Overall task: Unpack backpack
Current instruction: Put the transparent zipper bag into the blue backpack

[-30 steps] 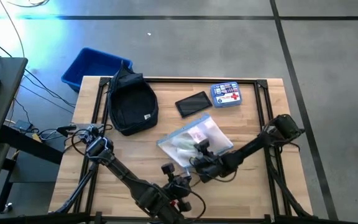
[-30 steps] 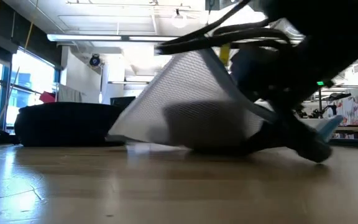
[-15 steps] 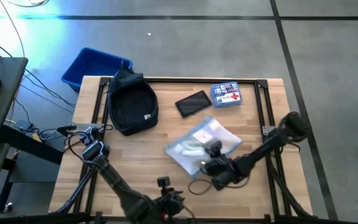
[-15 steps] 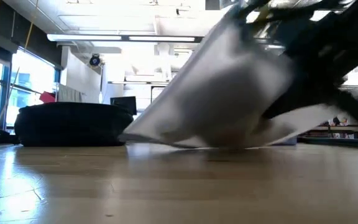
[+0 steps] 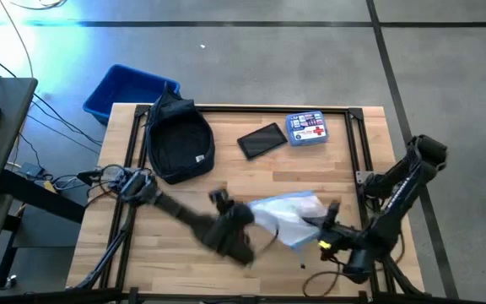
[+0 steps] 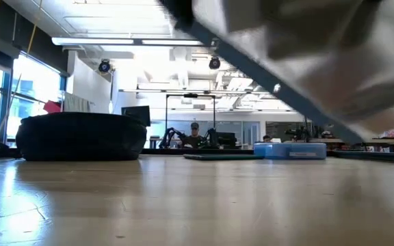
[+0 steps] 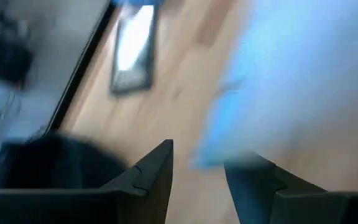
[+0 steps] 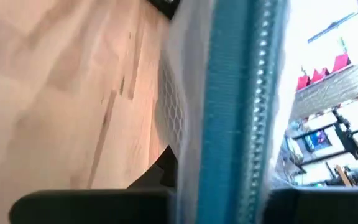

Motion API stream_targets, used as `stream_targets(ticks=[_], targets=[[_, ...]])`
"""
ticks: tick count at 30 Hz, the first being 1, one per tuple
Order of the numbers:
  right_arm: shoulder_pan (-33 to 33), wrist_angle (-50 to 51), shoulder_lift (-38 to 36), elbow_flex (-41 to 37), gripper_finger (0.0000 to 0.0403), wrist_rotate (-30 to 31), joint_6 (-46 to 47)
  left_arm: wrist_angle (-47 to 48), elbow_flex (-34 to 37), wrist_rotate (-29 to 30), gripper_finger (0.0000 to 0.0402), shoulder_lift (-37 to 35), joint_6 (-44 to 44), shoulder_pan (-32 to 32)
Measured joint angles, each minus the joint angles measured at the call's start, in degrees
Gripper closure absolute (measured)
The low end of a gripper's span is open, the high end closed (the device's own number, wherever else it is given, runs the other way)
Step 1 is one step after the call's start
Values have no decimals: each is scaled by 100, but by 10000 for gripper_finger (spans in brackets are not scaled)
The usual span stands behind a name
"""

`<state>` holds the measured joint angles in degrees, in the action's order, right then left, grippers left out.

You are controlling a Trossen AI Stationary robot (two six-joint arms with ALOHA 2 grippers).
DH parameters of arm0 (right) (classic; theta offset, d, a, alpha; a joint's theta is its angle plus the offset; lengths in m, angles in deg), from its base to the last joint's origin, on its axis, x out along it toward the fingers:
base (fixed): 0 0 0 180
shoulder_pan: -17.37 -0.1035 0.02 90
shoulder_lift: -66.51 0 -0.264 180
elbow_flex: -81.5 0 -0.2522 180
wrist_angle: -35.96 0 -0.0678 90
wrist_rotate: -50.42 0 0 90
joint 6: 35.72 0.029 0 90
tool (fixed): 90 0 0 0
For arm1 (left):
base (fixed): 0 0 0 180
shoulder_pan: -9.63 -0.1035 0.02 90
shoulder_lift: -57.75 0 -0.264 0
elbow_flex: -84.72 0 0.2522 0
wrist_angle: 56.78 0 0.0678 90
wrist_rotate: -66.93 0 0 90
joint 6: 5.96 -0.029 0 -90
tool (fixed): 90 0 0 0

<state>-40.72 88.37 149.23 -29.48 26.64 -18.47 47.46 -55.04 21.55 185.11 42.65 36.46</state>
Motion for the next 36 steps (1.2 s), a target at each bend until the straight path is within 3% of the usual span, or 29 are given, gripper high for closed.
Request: stream_targets(ticks=[6, 12, 17, 24, 29, 33, 36], targets=[[-616, 409, 0, 7, 371, 97, 778, -57, 348, -1427, 281, -360, -1153, -1195], [-1104, 761, -2, 8, 371, 244, 1425, -40, 1419, -2593, 270, -926, -1483, -2087], [-1382, 850, -2, 13, 371, 387, 1635, -237, 2814, -2775, 239, -1614, -1484, -2552], [-1392, 892, -2, 13, 371, 377, 1683, -1739, 4685, -2883, 204, -2357, -1780, -3049], [-1389, 893, -2, 15, 371, 376, 1683, -1919, 5420, -2469, 200, -2388, -1732, -3345], [-1389, 892, -2, 15, 371, 375, 1683, -2470, 5757, -2588, 203, -2364, -1757, -3394], [-1389, 877, -2, 15, 371, 371, 1683, -2958, 5876, -2953, 230, -2364, -1806, -3278]])
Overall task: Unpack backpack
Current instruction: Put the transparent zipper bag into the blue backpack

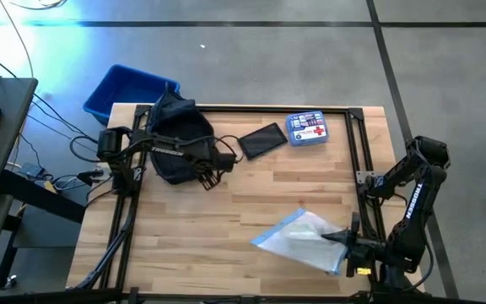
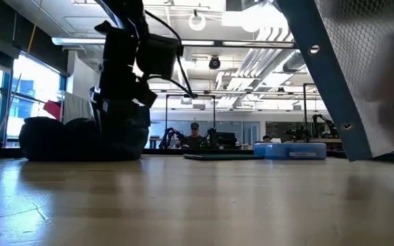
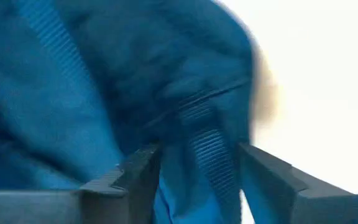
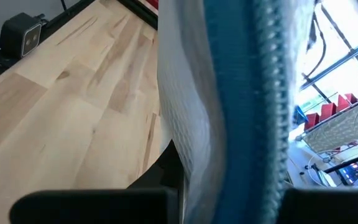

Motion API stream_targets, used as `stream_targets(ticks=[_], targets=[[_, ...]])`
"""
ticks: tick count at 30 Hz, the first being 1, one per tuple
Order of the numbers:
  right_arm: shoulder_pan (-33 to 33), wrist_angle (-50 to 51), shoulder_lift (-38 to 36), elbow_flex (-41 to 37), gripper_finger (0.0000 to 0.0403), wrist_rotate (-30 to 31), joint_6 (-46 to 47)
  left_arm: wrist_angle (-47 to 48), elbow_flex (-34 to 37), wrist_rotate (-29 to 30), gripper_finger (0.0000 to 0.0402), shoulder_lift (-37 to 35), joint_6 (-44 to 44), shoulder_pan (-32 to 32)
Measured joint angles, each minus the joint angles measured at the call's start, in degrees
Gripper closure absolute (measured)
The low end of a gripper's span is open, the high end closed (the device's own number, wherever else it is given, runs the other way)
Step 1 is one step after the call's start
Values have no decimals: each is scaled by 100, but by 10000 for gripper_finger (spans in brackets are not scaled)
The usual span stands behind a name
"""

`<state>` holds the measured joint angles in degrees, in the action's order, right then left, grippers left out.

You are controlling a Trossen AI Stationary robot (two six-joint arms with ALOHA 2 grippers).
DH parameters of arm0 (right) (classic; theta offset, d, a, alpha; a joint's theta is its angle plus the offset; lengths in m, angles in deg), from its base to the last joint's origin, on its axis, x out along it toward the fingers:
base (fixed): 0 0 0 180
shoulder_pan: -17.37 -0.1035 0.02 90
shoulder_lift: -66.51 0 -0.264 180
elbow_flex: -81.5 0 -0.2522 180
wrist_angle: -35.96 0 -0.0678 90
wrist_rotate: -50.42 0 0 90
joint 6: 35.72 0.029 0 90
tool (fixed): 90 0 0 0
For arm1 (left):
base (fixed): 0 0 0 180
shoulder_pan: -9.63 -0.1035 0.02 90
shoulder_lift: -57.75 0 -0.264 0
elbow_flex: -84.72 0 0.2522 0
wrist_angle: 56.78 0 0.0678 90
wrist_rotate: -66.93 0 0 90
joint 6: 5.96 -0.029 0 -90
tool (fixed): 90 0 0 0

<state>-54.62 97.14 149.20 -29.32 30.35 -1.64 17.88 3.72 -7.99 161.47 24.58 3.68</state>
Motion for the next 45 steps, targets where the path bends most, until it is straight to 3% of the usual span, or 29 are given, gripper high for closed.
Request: stream_targets(ticks=[8, 13, 19, 22, 25, 28, 33, 40, 45], targets=[[9, -4, -2, 0, 371, 7, 0, -1377, -116, -1261, 390, 0, 378, 901], [89, -14, -3, 0, 371, 86, 0, -1919, -494, -1552, 353, 2, 691, 1670], [397, -60, -9, 2, 371, 895, -347, -2220, -1463, -1729, 295, 2, 737, 2575], [641, -275, -9, 2, 371, 913, -824, -2192, -1904, -1462, 279, 0, 737, 2998], [887, -1102, -9, 2, 371, 681, -1895, -2180, -2199, -848, 272, 0, 791, 3402], [1190, -2590, -11, 2, 371, -106, -3740, -2099, -2342, -311, 272, 0, 1021, 3787], [1907, -4803, -9, 2, 371, -2333, -6164, -1502, -2442, 448, 279, 0, 1576, 4534], [2914, -6595, -14, 2, 372, -3709, -7629, -704, -2442, 2107, 286, 0, 2713, 5764], [3585, -7546, 53, 2, 372, -5419, -7321, -568, -2442, 3618, 287, 2, 2931, 6366]])
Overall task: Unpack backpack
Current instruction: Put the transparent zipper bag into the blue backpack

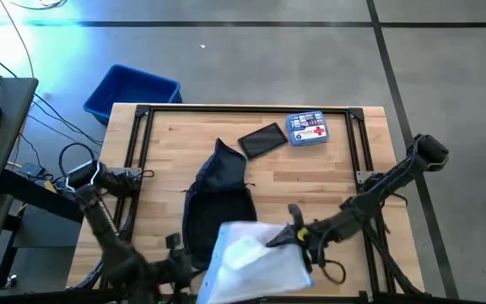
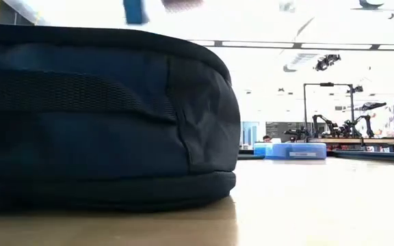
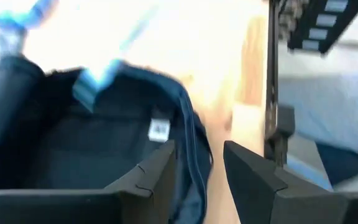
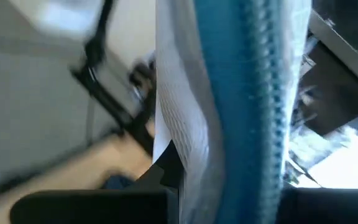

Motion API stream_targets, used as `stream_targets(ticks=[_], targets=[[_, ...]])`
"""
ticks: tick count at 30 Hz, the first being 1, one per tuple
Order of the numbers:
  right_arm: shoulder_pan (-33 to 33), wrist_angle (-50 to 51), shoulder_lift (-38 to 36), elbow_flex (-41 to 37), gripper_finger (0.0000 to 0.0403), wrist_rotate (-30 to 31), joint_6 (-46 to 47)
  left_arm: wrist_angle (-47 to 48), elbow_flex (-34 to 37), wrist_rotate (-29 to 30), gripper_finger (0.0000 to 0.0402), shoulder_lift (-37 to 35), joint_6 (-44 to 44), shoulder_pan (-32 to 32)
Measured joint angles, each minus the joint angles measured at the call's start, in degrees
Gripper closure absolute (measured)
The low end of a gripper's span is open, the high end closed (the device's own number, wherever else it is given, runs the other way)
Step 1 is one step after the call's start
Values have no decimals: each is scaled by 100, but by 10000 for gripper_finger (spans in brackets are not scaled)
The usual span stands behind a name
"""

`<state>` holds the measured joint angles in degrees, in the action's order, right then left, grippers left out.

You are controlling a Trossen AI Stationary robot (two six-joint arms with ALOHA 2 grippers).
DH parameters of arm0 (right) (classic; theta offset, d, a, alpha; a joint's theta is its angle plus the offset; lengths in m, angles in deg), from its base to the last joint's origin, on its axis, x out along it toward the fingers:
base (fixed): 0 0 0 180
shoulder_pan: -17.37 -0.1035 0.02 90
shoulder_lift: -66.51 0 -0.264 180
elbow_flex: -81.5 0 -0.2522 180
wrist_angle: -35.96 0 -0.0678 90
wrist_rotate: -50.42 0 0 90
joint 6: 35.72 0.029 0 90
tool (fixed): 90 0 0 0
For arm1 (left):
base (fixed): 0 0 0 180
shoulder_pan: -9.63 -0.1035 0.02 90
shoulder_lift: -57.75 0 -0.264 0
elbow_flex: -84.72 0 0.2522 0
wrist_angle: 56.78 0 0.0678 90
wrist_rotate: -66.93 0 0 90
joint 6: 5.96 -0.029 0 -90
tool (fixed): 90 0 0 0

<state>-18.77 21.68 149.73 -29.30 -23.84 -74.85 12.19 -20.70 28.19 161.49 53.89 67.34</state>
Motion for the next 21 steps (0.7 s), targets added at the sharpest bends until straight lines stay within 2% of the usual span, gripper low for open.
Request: stream_targets(ticks=[3, 6, 13, 21], targets=[[416, -618, 322, 0, 372, -875, 517, -5, 0, 732, 287, -2, 4, 193], [731, -1233, 839, 0, 372, -1088, 592, -16, 43, 1211, 287, -2, 7, 275], [1545, -2506, 1784, 0, 372, -1297, 764, -14, 125, 1261, 287, 71, 162, 232], [2267, -2705, 2181, 0, 372, -1400, 721, 7, 138, 1227, 287, 371, 162, 228]])
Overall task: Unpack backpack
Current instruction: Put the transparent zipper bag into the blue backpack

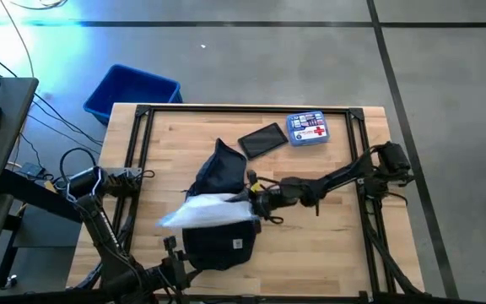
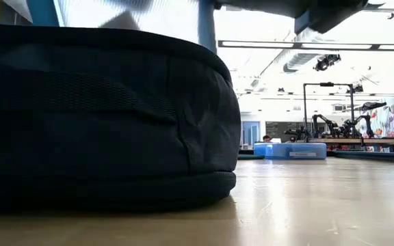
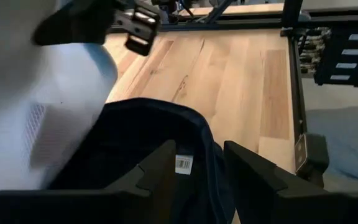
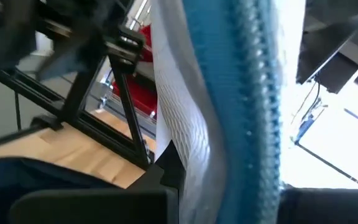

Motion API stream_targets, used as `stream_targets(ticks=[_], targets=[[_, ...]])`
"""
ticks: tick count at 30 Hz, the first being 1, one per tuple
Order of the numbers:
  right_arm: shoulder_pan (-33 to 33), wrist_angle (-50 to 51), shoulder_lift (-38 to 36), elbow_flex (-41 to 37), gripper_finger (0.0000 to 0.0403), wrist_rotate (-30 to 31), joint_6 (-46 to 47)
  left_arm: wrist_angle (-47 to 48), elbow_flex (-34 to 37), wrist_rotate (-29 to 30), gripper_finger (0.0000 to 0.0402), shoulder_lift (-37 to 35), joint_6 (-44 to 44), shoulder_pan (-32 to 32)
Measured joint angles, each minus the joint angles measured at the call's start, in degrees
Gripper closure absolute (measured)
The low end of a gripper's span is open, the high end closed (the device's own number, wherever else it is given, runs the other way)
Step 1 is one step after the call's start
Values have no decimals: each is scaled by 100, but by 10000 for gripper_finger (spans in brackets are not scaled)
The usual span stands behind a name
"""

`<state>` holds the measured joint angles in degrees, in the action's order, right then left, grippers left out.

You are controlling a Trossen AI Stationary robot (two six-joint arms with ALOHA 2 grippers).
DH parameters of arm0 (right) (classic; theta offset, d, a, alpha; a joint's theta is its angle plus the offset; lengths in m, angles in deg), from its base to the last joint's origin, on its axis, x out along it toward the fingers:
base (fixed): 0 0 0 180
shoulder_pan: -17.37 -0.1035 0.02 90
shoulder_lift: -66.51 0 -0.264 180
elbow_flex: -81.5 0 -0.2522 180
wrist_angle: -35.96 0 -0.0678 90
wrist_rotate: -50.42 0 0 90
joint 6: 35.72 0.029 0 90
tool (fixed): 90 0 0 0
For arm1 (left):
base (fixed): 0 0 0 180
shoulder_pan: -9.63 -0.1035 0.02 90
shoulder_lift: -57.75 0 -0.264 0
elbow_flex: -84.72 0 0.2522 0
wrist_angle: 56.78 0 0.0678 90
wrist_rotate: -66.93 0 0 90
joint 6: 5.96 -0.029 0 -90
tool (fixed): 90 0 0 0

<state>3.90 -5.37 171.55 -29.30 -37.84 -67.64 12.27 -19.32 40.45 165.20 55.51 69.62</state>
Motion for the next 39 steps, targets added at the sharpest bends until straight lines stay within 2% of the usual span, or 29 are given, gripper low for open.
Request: stream_targets(ticks=[4, 11, 13, 16, 20, 25, 30, 39], targets=[[84, 20, 201, 0, 372, -345, -107, 4, 0, 2, 287, 90, 60, -26], [-181, 208, 205, 0, 372, -489, -663, 7, 0, -73, 287, 108, 389, -35], [-266, 191, 205, 0, 372, -495, -756, 17, 0, -377, 287, 106, 399, -35], [-321, 232, 203, 0, 372, -526, -820, 140, -2, -1165, 287, 106, 750, -40], [-289, -25, 370, 10, 372, -413, -1156, 265, -1, -1562, 287, 106, 1204, -58], [-156, -35, 859, 571, 372, -601, -1215, 315, -2, -1392, 287, 109, 1198, -69], [-90, 33, 1481, 1139, 371, -424, -1911, 355, -2, -1399, 287, 154, 1262, -101], [103, 350, 1615, 1233, 371, -52, -3238, 354, -2, -1412, 287, 501, 1338, -90]])
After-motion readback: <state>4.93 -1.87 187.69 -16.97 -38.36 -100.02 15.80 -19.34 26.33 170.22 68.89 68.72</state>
